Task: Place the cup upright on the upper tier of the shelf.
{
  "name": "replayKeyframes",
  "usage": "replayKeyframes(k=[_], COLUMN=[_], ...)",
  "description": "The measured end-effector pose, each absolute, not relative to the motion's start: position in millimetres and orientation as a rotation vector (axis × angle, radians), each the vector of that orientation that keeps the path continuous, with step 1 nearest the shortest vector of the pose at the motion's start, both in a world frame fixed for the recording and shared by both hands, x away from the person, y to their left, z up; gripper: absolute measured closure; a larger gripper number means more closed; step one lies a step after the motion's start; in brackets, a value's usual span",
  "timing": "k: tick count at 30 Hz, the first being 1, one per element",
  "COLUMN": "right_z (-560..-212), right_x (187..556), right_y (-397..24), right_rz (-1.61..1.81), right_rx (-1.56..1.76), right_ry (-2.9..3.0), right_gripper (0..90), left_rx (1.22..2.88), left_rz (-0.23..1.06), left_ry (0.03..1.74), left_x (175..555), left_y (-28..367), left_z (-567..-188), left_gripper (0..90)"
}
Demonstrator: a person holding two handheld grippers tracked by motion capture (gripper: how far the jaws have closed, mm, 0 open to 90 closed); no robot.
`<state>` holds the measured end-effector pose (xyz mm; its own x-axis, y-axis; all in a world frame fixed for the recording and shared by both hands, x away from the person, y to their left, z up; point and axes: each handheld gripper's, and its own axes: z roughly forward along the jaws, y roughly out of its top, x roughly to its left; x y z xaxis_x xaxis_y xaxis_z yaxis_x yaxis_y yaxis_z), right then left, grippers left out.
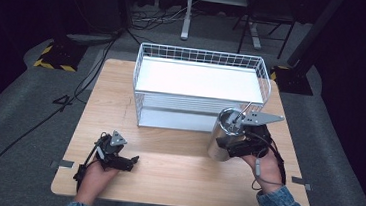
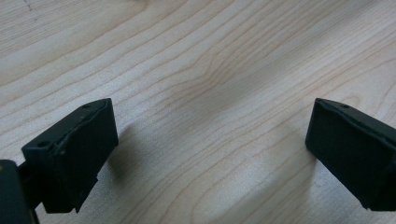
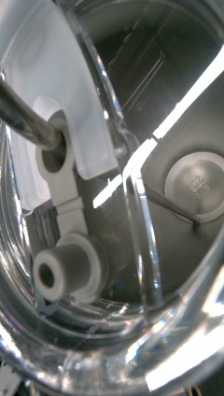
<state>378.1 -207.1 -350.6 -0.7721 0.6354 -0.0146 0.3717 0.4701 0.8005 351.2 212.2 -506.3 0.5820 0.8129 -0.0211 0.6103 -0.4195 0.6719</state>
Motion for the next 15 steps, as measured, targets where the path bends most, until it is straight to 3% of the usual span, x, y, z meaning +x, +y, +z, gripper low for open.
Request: replayKeyframes(k=[15], right_z=[-297.2], right_x=[379.8], right_y=[-210.6], right_rz=[1.210], right_rx=[0.844], right_ry=[2.392], right_gripper=[3.7], left_rx=[2.172], left_rz=[0.409], left_ry=[1.125], left_x=[351.3], left_y=[212.3], left_z=[-506.3], left_gripper=[2.9])
